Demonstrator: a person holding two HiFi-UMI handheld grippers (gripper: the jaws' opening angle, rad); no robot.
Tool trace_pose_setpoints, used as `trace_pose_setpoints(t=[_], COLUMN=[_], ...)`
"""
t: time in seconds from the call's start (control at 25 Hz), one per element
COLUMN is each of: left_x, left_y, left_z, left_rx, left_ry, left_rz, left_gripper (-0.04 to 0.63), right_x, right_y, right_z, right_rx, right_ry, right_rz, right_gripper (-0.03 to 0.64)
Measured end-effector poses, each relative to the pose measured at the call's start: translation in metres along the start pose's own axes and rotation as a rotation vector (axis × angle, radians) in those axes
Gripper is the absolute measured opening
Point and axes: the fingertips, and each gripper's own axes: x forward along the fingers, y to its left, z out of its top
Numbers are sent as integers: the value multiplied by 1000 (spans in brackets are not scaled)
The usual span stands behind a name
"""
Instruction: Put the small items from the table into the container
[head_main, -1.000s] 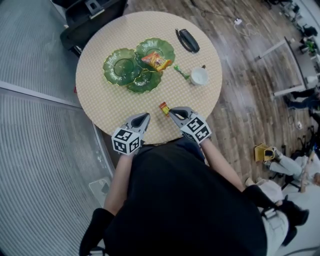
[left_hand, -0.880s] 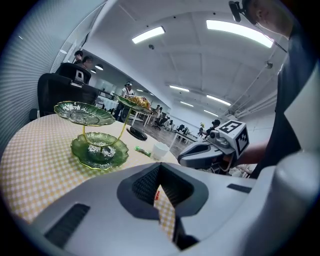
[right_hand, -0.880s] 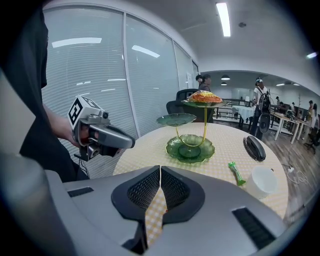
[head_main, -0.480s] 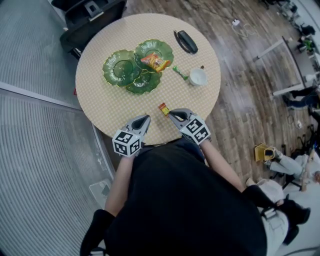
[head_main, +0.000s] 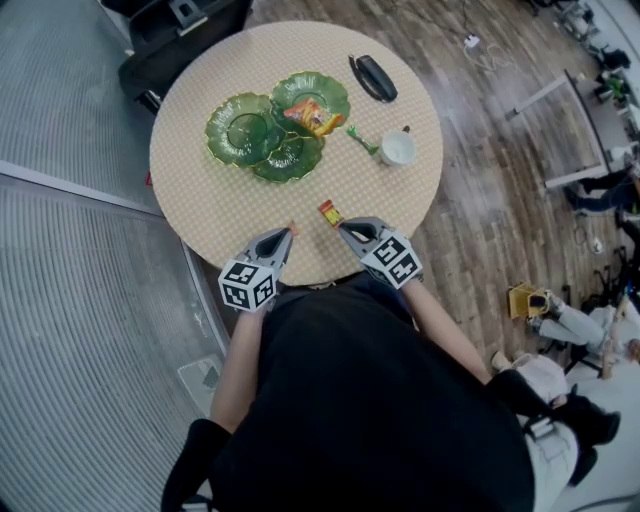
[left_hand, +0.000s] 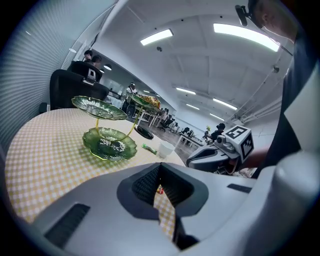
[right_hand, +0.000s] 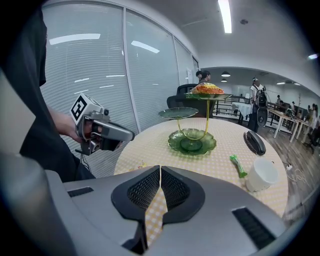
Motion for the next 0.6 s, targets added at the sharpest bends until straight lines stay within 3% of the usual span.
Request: trace_pose_setpoints(t=[0.32, 0.6], left_x=[-13, -8], left_y=[20, 25], left_z=[-18, -30], left_rx=[15, 14], left_ry=[52, 91], left_rz=[47, 28], left_gripper=[3, 3], right_x=[5, 15], right_y=[11, 18], right_z=[-14, -26], right_rx=[41, 55], right_ry=[24, 50], right_rz=[-9, 12], right_gripper=[29, 30])
